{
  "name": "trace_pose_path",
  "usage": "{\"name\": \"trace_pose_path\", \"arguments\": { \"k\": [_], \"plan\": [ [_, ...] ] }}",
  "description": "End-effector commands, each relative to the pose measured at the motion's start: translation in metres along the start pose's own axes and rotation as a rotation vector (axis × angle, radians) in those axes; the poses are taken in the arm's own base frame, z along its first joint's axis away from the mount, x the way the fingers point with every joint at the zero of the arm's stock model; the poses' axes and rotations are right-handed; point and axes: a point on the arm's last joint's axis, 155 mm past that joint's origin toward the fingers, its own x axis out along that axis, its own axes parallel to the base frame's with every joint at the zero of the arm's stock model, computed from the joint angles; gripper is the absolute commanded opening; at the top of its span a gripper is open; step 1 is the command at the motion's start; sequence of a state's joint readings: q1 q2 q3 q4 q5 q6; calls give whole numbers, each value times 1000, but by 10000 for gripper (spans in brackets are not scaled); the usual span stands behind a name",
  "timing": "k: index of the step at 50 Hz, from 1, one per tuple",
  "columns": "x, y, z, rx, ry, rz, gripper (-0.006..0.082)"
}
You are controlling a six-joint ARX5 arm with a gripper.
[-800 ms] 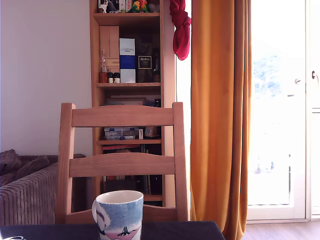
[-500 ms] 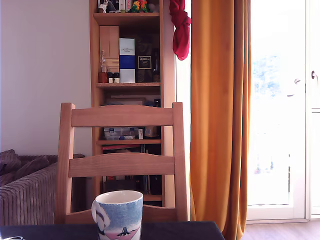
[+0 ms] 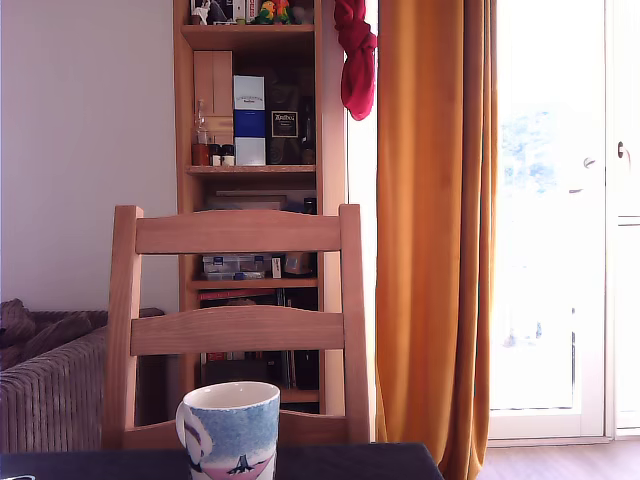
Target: Pick the grey coffee capsule and place it inside the blue coffee cup
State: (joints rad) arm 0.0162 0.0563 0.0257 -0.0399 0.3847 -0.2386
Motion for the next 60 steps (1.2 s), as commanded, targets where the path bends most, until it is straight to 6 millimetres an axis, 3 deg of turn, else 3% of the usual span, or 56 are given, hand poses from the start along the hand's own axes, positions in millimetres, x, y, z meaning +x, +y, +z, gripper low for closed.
{"name": "trace_pose_path", "arguments": {
  "k": [1,11,17,20,27,30,43,60],
  "plan": [
    [4,2,-17,-34,68,2,-13],
    [10,13,-54,-119,237,52,0],
    [10,23,-70,-171,355,112,101],
    [11,25,-77,-204,424,133,202],
    [17,18,-87,-264,565,115,596],
    [20,15,-91,-281,628,117,686],
    [37,12,-109,-292,856,135,688],
    [54,33,-144,-140,1001,232,688]
  ]
}}
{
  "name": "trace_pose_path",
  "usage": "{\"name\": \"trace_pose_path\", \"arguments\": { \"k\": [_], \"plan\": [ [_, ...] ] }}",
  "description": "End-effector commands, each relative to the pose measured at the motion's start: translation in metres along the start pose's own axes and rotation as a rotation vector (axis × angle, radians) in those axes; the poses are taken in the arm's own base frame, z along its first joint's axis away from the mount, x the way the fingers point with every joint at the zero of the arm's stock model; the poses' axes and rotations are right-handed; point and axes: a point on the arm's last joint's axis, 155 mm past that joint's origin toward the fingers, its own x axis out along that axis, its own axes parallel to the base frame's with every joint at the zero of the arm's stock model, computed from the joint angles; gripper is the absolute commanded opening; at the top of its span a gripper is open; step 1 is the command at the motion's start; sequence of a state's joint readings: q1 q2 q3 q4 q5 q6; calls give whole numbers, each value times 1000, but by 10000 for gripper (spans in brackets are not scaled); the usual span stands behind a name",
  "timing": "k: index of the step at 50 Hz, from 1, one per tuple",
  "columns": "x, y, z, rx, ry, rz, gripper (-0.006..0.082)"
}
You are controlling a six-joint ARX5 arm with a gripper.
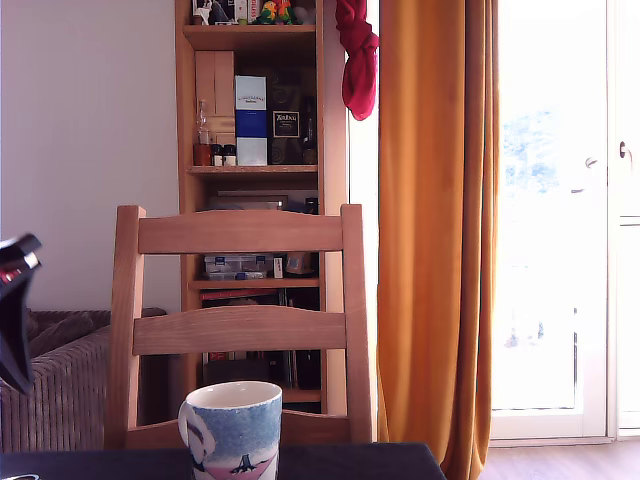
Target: Pick the grey coffee capsule and place it inside the blue coffee cup
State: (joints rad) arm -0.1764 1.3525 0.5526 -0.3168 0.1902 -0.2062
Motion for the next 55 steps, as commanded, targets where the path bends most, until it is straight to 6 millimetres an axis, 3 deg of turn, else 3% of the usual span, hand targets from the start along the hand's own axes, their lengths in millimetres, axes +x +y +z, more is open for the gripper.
{"name": "trace_pose_path", "arguments": {
  "k": [1,34,51,55],
  "plan": [
    [6,-1,6,18,-1,7,688],
    [82,6,-8,63,174,28,688],
    [96,12,-21,56,221,40,678],
    [96,12,-20,57,220,41,630]
  ]
}}
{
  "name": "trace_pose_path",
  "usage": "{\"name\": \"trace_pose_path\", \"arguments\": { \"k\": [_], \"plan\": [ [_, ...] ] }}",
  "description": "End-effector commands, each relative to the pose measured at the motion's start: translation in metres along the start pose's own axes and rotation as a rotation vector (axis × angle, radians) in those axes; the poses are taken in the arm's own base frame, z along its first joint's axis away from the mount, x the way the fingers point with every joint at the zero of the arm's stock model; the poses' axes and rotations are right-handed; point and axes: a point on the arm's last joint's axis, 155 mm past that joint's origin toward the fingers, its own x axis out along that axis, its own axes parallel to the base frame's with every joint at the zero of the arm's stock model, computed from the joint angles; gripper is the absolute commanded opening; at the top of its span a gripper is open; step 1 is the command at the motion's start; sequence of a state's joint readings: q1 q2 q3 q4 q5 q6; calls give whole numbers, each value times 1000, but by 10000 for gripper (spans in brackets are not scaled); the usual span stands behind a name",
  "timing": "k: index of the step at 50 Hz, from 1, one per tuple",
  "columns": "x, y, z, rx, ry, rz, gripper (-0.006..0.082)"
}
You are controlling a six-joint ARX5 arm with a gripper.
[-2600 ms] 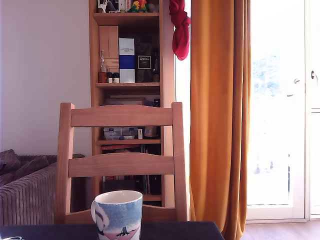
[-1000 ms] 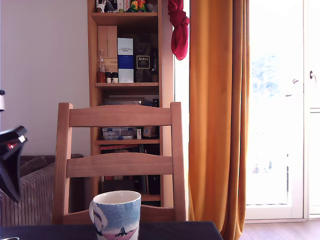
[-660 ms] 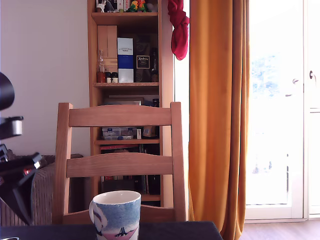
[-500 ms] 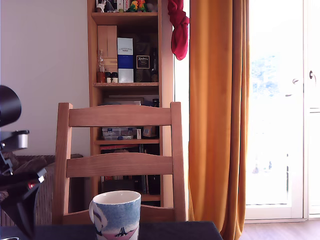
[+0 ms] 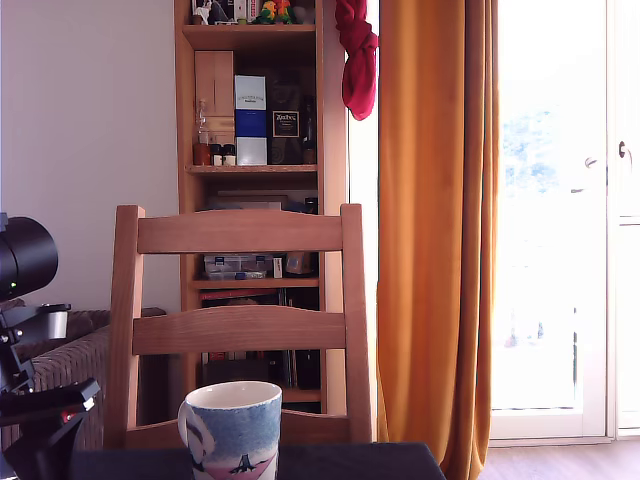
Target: Pick the grey coffee capsule and place it inside the blue coffee cup
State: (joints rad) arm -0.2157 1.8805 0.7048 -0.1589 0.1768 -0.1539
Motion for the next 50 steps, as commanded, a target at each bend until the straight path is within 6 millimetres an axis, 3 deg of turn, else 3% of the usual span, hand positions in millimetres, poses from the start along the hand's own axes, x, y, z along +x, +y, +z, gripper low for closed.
{"name": "trace_pose_path", "arguments": {
  "k": [1,20,33,50],
  "plan": [
    [2,0,0,8,2,2,613],
    [2,-1,2,9,-2,0,205],
    [-5,-14,31,7,-63,-50,196],
    [-37,-78,72,-10,-118,-301,196]
  ]
}}
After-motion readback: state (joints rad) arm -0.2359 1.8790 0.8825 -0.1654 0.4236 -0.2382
